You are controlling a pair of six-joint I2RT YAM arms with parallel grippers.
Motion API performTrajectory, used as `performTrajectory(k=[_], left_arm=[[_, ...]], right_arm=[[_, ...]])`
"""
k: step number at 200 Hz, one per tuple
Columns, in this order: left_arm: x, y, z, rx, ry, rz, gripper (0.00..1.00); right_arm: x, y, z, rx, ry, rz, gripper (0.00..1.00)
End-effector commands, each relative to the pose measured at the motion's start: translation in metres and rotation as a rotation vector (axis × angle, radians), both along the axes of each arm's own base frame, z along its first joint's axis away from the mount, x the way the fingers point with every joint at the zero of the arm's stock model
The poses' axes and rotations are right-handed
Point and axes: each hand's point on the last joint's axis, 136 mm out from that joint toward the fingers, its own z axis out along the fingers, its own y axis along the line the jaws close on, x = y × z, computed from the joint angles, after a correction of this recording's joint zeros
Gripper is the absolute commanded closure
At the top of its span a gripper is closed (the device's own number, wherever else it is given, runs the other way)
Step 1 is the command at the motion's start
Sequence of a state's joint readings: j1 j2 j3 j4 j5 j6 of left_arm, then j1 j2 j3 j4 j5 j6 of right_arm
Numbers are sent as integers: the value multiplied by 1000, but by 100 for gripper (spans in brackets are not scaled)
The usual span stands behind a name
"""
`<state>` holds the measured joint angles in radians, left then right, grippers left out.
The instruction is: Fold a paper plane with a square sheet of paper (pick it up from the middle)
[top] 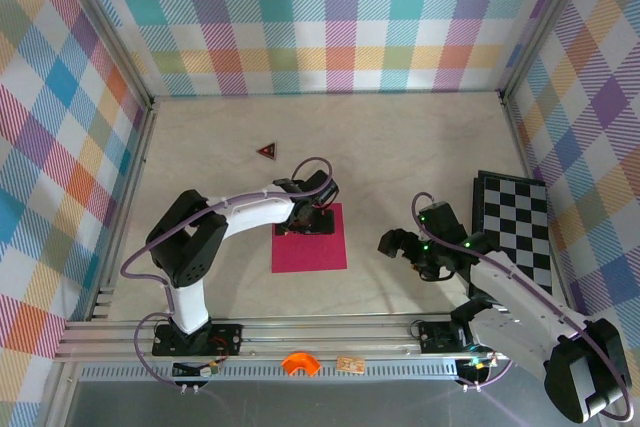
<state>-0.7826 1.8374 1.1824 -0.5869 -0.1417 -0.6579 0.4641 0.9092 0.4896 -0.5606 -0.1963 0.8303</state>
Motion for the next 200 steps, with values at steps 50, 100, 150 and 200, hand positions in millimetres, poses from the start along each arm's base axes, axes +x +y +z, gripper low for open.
performTrajectory(k=[50,100,150,200], left_arm=[[-14,7,-24,52,65,-11,0],[-29,21,-49,100,118,-7,0],[-38,32,-65,147,145,-11,2],[-44,36,-78,175,174,-16,5]], right_arm=[[-3,1,-4,14,16,-1,1],[-3,0,-3,8,19,-7,1],[-4,-2,2,5,11,-17,1],[-1,-3,6,3,2,-21,1]])
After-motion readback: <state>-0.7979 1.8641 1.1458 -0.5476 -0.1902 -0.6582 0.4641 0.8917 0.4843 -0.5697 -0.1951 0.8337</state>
